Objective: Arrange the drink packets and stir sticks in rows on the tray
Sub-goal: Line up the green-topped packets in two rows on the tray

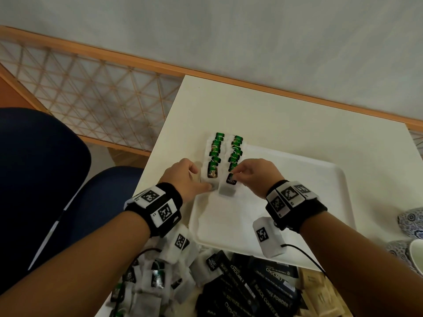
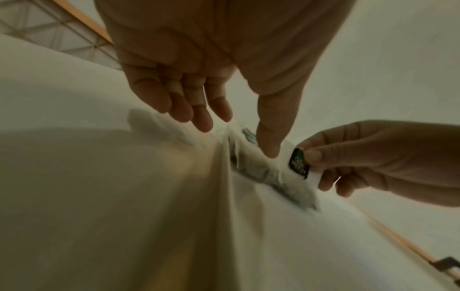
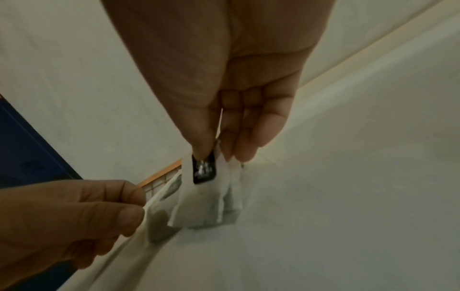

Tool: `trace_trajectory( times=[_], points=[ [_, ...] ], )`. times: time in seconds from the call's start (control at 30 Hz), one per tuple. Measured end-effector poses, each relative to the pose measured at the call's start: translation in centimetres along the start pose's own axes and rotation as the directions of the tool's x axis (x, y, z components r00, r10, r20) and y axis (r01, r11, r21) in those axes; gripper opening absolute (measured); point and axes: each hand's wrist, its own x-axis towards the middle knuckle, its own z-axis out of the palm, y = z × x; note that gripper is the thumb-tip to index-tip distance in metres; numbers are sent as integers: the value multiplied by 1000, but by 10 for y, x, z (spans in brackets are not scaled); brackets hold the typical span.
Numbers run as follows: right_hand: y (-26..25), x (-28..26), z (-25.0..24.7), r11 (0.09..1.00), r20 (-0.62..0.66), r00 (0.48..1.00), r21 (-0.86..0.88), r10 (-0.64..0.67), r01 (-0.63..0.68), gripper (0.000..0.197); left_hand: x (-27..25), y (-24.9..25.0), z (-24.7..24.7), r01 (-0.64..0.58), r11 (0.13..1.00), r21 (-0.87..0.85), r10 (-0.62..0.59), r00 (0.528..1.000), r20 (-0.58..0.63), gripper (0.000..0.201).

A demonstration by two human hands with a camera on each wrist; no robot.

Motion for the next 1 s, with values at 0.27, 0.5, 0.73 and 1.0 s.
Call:
trace_trajectory(
  times=[0.27,0.5,0.73,1.0],
  points=[
    [17,-12,21,962,-37,973,165,226,-217,63,4,10,3,-49,957,285,34,998,58,43],
    [17,0,25,939,-4,956,188,292,-287,74,11,15,2,-87,961,264,82,996,30,27],
    [16,2,30,945,-9,972,234,236,-227,46,12,10,8,-67,987,148,62,997,39,44],
    [0,-48,14,976,-123,991,215,61,-34,34,-31,-13,-25,-81,997,3,81,996,-24,22]
  ],
)
